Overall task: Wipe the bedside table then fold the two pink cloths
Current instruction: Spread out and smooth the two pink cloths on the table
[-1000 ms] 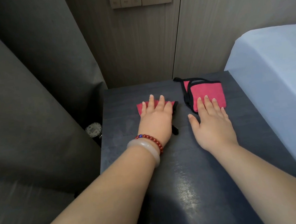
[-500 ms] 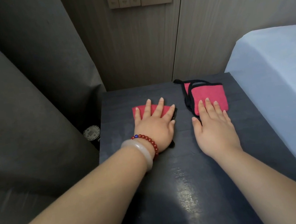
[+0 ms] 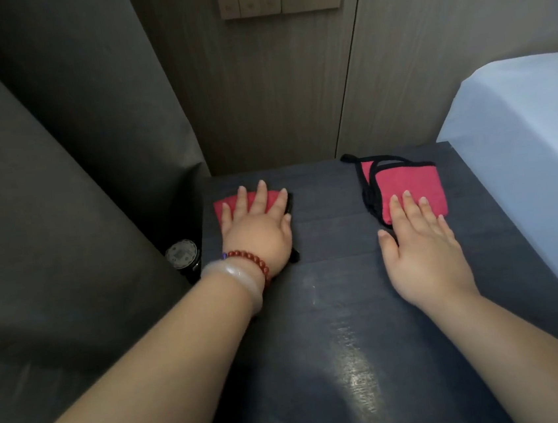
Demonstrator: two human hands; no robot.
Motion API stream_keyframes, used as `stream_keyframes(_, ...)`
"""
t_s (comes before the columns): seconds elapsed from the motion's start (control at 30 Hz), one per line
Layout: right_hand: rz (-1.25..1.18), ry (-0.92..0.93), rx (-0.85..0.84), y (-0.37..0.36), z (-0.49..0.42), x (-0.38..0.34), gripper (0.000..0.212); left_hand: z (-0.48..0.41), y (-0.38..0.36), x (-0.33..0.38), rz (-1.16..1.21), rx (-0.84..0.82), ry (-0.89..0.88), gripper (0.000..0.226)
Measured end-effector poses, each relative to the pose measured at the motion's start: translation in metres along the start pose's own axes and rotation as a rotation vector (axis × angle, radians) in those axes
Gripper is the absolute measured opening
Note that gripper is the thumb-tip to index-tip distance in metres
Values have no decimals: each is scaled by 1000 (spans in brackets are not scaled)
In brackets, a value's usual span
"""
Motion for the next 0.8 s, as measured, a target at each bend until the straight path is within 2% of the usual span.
stream_keyframes(0.17, 6, -4, 1, 0, 0, -1, 62, 81, -17, 22, 7, 39, -57, 53)
stream_keyframes(0.23, 6, -1, 3, 0, 1, -2, 62, 88, -19, 26, -12, 43, -76, 54)
stream_keyframes(0.33, 11, 8, 1, 0, 1, -3, 61, 47, -9, 11, -21, 59, -68, 54)
stream_keyframes(0.47, 6, 6, -3, 0, -1, -1, 61, -42, 14, -34, 16, -30, 99, 53)
stream_keyframes(0.57, 2, 10, -3, -2, -1, 0, 61, -65, 21, -45, 23, -65, 155, 53)
stream_keyframes(0.67, 7, 12, 2, -2, -3, 0, 60, -22, 11, -20, -7, -21, 29, 54)
stream_keyframes(0.73, 14, 12, -1, -2, -2, 0, 60, 38, -6, 9, -22, 66, -145, 55)
stream_keyframes(0.8, 11, 12, -2, -2, -2, -1, 60, 87, -18, 28, -47, 72, -315, 60)
Point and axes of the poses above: each hand's wrist, its own z-axis away from the middle knuckle, its own y-axis out of the back of the hand, x = y × z, the point moved 8 cm from there along -z, towards the middle knuckle, and after that the axes turned 4 degrees about -x, right-handed, at the moved point
